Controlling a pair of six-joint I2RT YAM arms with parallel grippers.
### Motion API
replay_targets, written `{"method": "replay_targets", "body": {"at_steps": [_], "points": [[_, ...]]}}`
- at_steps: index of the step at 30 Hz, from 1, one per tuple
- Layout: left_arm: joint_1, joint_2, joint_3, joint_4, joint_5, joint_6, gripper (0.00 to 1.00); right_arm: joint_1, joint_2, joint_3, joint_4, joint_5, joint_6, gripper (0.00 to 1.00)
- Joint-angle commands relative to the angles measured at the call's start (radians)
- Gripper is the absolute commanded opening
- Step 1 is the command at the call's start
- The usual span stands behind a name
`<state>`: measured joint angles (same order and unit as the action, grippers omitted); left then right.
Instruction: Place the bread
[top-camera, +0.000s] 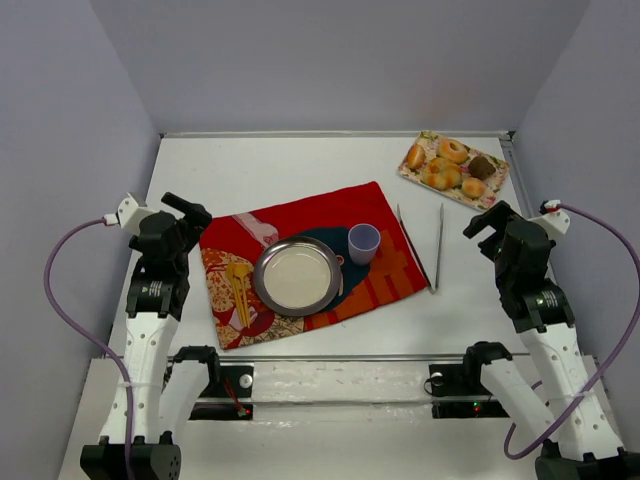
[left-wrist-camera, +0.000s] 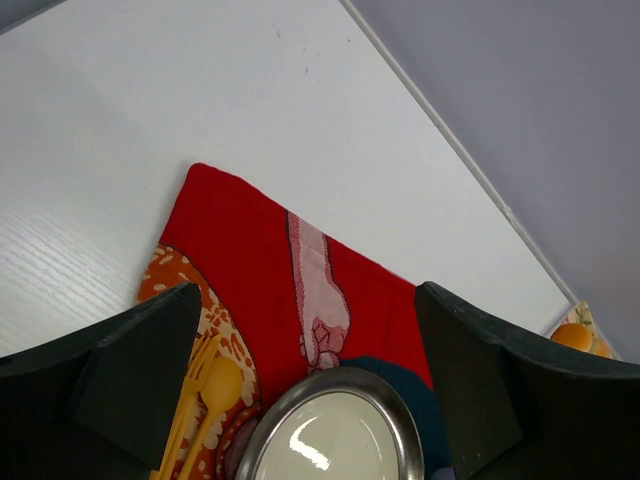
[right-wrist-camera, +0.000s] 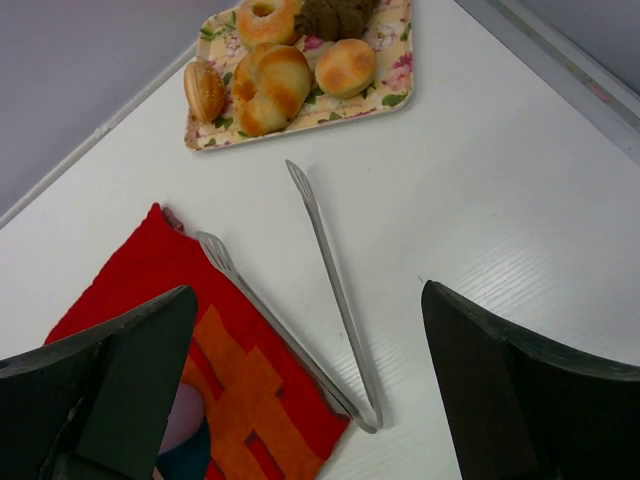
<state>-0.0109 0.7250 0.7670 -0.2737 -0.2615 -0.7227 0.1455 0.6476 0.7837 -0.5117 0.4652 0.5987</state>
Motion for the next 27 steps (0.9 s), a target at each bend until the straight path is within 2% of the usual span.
{"method": "replay_targets", "body": {"at_steps": [1,7,11,13,14,15,19,27], "points": [[0.002,-0.001,0.012,0.021,-0.005,0.002,0.99,0.006,-0.042,0.017,0.012,0.029,0.003,1.00],[0.002,-0.012,-0.011,0.041,0.002,-0.001,0.99,0.006,-0.098,-0.023,0.042,-0.025,-0.020,1.00],[0.002,-0.007,-0.031,0.063,0.025,0.000,0.99,0.006,-0.066,-0.035,0.084,-0.156,-0.134,1.00],[0.002,0.001,-0.040,0.077,0.047,0.005,0.99,0.006,-0.007,0.012,0.034,-0.264,-0.253,1.00],[0.002,0.008,-0.043,0.079,0.054,0.005,0.99,0.006,0.077,0.037,0.004,-0.349,-0.284,1.00],[0.002,0.011,-0.046,0.082,0.054,0.005,0.99,0.006,0.122,0.055,-0.025,-0.368,-0.318,1.00],[0.002,0.031,-0.057,0.097,0.044,0.012,0.99,0.006,0.323,0.086,-0.085,-0.330,-0.323,1.00],[0.002,0.071,-0.074,0.136,0.059,0.037,0.99,0.017,0.581,0.163,-0.076,-0.419,-0.451,1.00]]}}
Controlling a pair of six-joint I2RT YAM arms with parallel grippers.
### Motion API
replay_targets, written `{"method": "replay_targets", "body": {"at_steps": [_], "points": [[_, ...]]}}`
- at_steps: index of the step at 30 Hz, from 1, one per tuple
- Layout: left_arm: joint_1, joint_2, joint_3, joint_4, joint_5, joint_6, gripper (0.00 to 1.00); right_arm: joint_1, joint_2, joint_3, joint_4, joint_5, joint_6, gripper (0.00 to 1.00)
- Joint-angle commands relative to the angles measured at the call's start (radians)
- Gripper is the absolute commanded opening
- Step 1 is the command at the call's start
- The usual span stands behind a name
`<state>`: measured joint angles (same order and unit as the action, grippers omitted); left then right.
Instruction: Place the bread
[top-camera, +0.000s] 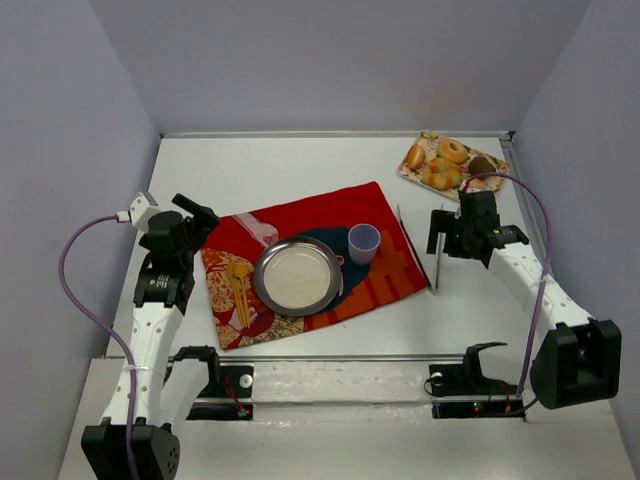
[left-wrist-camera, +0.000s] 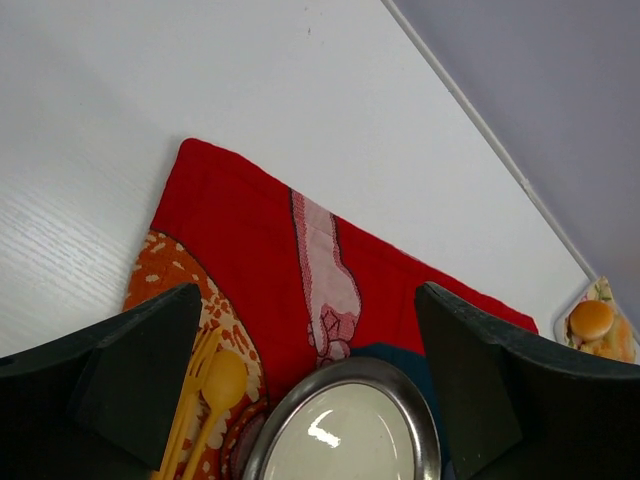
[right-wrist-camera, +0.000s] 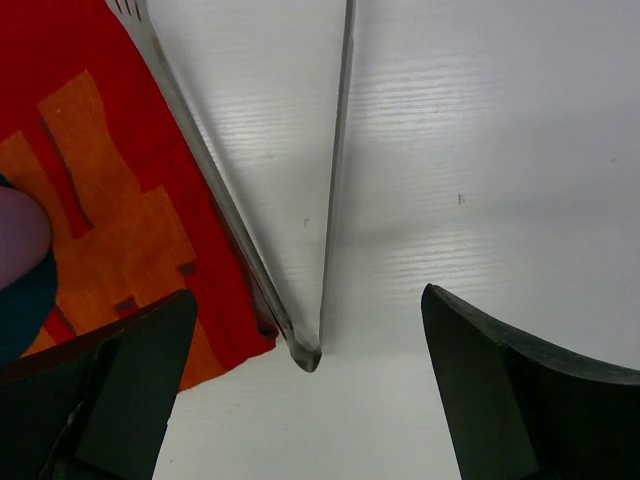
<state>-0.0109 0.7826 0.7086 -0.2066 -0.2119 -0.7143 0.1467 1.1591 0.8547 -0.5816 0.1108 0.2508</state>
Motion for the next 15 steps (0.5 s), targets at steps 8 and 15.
{"method": "replay_targets", "body": {"at_steps": [8,15], "points": [[0.002,0.061,-0.012,0.087,0.016,0.050,0.99,0.016,0.244,0.165,-0.043,-0.102,-0.206,1.00],[0.002,0.046,-0.026,0.099,0.008,0.055,0.99,0.016,0.352,0.188,-0.049,-0.095,-0.237,1.00]]}}
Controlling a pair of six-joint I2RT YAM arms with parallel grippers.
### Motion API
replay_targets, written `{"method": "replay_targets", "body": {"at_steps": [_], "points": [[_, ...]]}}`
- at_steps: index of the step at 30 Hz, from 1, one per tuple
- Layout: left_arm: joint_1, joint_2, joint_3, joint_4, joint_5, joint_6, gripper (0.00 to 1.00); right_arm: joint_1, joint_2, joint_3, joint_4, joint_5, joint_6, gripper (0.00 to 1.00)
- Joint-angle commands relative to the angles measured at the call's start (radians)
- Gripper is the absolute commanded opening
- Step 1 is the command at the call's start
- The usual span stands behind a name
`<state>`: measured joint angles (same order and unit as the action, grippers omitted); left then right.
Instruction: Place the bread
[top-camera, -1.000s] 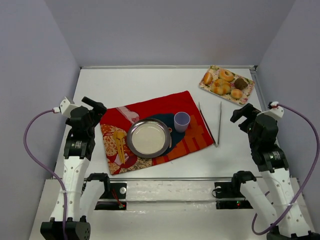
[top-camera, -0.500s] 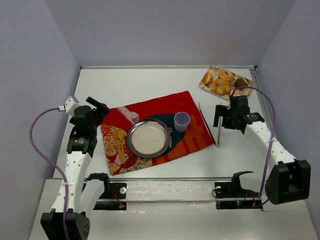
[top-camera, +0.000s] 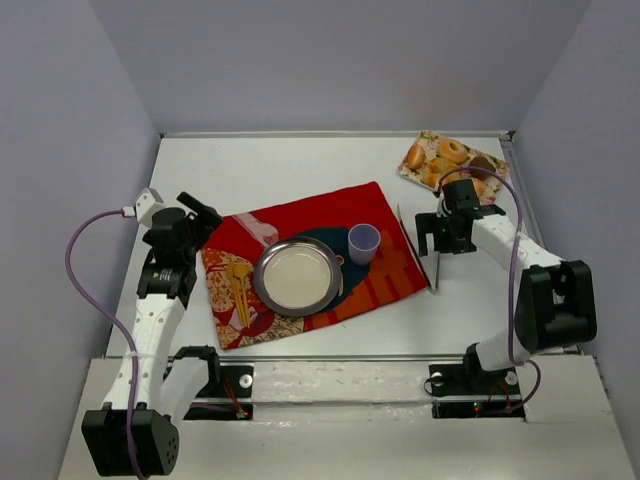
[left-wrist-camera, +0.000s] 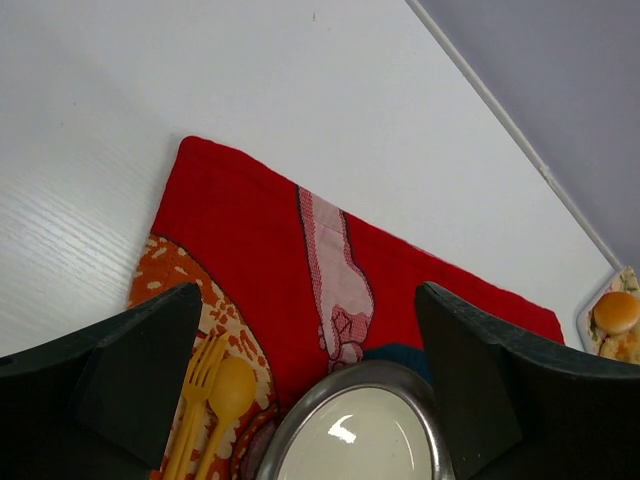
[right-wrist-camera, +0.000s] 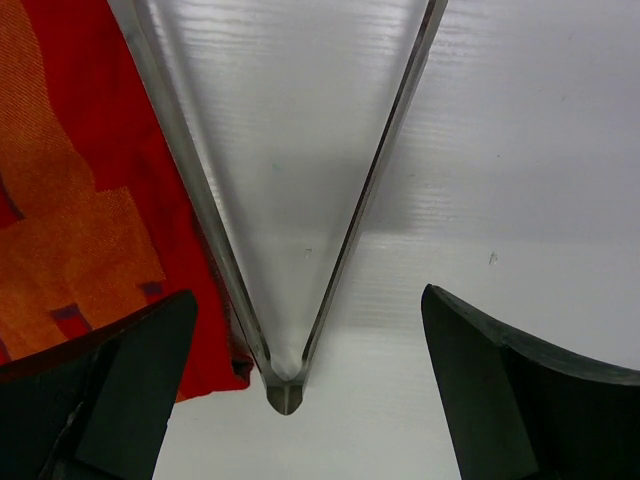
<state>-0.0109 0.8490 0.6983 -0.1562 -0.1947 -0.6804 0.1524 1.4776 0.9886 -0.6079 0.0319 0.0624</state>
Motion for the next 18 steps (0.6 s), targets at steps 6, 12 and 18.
{"method": "replay_targets", "body": {"at_steps": [6,12,18], "points": [[0.002,-0.028,-0.014,0.041,-0.015,0.021,0.99,0.019,0.111,0.071,-0.016,-0.058,-0.059,1.00],[0.002,-0.028,-0.022,0.044,-0.023,0.022,0.99,0.029,0.156,0.081,-0.015,-0.055,-0.093,1.00],[0.002,-0.030,-0.023,0.047,-0.015,0.025,0.99,0.029,0.214,0.096,-0.007,0.051,-0.070,1.00]]}}
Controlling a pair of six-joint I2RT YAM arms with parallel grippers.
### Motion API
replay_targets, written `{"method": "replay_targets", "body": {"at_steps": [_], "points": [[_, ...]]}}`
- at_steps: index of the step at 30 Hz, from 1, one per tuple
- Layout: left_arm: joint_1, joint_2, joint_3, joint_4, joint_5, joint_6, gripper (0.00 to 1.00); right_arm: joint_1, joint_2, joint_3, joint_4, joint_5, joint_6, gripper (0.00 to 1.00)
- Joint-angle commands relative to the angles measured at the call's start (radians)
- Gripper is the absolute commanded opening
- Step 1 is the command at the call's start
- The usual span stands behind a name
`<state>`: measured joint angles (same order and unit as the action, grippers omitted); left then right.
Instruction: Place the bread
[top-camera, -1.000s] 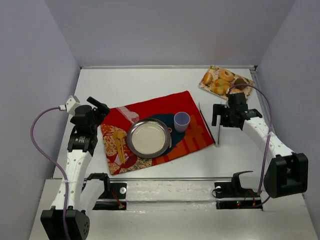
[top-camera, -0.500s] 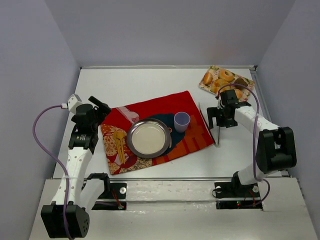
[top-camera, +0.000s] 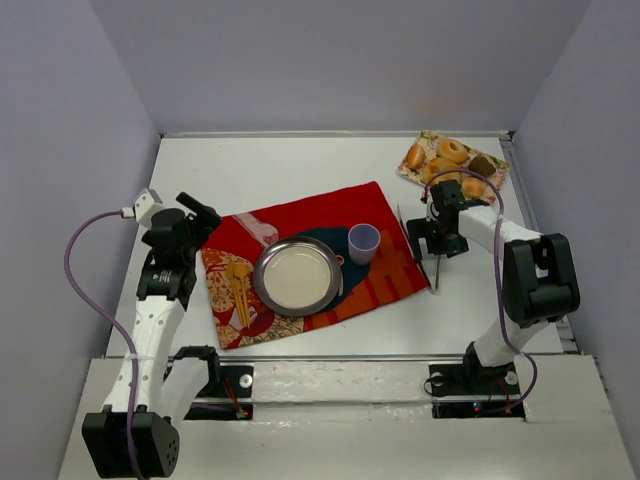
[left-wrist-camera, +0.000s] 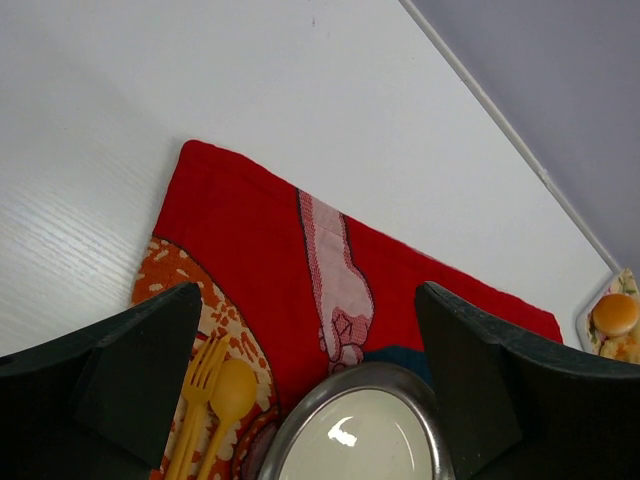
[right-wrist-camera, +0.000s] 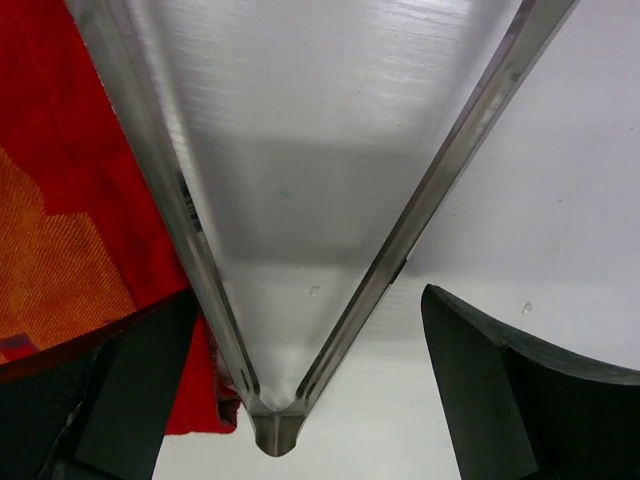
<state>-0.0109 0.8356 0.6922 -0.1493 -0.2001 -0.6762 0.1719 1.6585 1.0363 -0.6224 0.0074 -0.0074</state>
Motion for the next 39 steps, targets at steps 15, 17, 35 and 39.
{"method": "replay_targets", "body": {"at_steps": [15,17,35,39], "points": [[0.002,-0.029,-0.022,0.040,-0.012,0.023,0.99,0.009,0.081,0.047,0.090,0.121,0.047,0.64],[0.002,-0.035,-0.022,0.040,-0.012,0.023,0.99,0.009,0.066,0.036,0.098,0.132,0.055,0.45],[0.002,-0.058,-0.031,0.043,0.002,0.023,0.99,0.000,-0.316,0.160,0.084,0.149,0.176,0.42],[0.002,-0.059,-0.034,0.047,0.005,0.024,0.99,-0.054,-0.283,0.214,0.047,0.158,0.205,0.42]]}}
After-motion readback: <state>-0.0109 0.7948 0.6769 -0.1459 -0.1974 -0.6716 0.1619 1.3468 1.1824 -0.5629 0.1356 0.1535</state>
